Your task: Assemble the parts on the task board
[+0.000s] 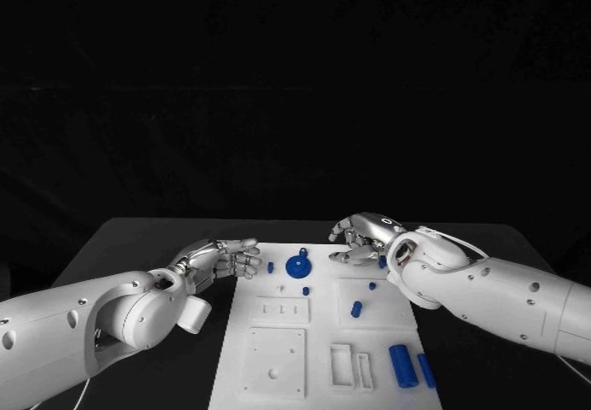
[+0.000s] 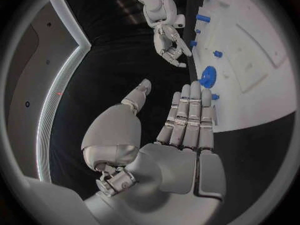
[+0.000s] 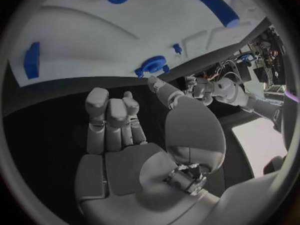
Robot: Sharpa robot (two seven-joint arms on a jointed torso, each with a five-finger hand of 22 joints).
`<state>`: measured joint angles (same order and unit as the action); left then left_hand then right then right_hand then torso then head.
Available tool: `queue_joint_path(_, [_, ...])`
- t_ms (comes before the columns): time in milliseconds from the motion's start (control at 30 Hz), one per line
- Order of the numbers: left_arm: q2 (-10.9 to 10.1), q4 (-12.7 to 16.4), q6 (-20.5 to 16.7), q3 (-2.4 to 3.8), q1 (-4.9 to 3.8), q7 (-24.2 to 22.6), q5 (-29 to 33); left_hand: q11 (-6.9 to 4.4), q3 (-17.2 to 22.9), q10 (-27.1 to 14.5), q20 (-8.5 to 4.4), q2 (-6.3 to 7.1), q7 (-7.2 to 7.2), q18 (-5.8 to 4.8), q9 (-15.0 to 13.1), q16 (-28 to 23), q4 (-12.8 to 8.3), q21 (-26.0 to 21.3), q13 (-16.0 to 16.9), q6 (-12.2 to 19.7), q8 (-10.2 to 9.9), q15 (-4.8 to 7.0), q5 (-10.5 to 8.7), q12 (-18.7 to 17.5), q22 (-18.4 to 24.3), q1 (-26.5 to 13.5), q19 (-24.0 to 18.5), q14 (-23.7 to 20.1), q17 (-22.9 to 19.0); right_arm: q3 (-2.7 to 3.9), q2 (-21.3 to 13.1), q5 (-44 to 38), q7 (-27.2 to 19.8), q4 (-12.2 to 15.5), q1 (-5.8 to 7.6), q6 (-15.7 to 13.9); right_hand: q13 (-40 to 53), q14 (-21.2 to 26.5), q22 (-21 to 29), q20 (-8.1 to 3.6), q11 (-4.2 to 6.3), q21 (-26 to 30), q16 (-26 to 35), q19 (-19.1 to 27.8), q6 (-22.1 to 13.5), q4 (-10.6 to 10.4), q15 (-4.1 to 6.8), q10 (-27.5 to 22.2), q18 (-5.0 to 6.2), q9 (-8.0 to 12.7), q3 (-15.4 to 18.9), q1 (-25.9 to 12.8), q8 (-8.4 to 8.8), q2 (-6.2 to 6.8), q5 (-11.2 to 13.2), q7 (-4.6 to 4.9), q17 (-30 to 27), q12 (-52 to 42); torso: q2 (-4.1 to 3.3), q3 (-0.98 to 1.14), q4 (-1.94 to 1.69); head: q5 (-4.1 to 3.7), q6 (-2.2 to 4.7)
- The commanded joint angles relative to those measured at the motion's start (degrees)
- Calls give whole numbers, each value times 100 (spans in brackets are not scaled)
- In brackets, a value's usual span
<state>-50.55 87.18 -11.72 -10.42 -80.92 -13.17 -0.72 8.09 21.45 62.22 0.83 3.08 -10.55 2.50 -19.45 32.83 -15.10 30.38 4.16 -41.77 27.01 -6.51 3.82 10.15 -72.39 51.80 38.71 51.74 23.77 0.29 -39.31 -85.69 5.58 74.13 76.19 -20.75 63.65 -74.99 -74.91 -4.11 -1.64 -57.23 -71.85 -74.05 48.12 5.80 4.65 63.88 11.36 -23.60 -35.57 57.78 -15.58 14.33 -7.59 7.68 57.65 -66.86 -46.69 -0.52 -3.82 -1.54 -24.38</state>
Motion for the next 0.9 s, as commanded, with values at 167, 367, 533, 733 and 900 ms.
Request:
queue_joint_path(167, [17,-59,86,4,-12,-59,-20,13,-3,30,-15,-18,-18,119,-7,-35,-31,-38,-6,1,-17,11,20,-22,9,25,6,-9,6,76,-424,1234,-872,-55,124,448,4,12,-97,-55,-55,-27,23,44,40,510,-54,-56,364,-18,404,13,-38,-231,-399,105,29,-43,21,19,37,-110,47])
queue_joint_path(367, [36,-106,110,3,-11,-63,-20,12,-2,31,-16,-17,-18,119,-8,-35,-37,-38,-6,0,-17,11,20,-22,9,31,5,-10,6,78,-702,1475,-1106,-327,137,740,-8,17,-92,-36,-55,-28,36,74,48,841,-53,-72,364,-17,637,-30,-38,-339,-658,106,43,-47,50,74,99,-119,43])
queue_joint_path(533, [36,-136,129,3,-10,-65,-20,12,-1,31,-16,-16,-18,119,-9,-36,-41,-38,-6,-1,-18,11,20,-22,9,35,5,-10,6,78,-839,1551,-1301,-523,136,973,-18,29,-91,-37,-57,-27,47,96,36,1079,-54,-92,364,-13,861,-70,-28,-400,-940,109,58,-48,52,100,118,-158,36])
queue_joint_path(733, [52,-192,147,2,-8,-71,-20,12,0,32,-15,-17,-19,119,-9,-36,-46,-38,-6,-1,-18,11,20,-23,9,39,4,-10,6,76,-892,1626,-1366,-652,128,1108,-23,59,-94,-44,-62,-12,67,163,-5,1094,-58,-140,364,-7,1132,30,-6,-359,-1012,114,69,-41,47,98,100,-190,26])
queue_joint_path(900, [52,-207,153,1,-7,-75,-20,12,1,32,-15,-18,-19,119,-10,-37,-47,-38,-6,-2,-18,11,20,-23,9,41,4,-11,7,75,-917,1626,-1364,-702,55,1159,-26,79,-90,-43,-72,4,88,202,-53,1093,-66,-178,364,3,1264,112,21,-344,-1046,124,71,-33,45,106,93,-201,17])
